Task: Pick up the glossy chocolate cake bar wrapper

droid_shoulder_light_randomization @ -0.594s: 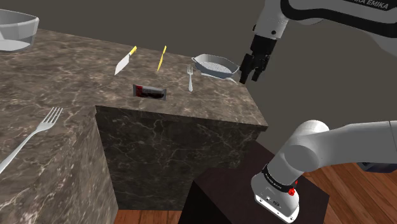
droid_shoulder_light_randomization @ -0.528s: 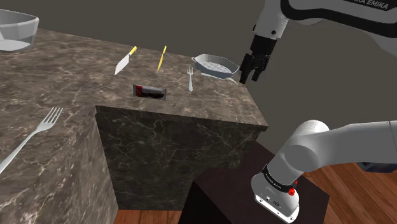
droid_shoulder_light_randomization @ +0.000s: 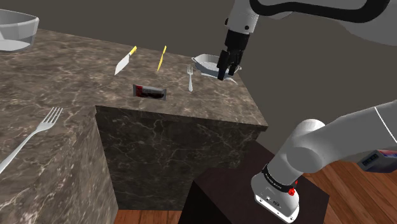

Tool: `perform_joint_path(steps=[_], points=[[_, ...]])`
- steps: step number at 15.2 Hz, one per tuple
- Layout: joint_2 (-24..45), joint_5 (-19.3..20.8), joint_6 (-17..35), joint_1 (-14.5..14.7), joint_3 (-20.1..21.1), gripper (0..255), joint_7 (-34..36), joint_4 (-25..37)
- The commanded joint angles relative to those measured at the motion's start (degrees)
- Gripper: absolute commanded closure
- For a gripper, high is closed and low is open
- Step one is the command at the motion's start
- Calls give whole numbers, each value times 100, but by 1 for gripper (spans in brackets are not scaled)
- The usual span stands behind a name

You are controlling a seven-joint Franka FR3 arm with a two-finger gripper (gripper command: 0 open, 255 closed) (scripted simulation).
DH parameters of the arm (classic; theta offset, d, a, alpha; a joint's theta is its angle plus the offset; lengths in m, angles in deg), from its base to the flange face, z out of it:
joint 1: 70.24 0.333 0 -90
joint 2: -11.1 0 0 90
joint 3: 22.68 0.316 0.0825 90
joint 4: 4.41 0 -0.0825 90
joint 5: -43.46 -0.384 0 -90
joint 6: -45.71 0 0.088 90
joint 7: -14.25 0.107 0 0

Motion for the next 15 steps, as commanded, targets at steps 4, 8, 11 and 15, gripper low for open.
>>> perform_joint_path(steps=[4,8,11,15], points=[[958,56,295,278,295,0,-318,721],[1676,161,424,482,555,0,-526,1353],[2206,281,473,637,758,0,-660,1860],[2909,501,477,862,1032,0,-813,2579]])
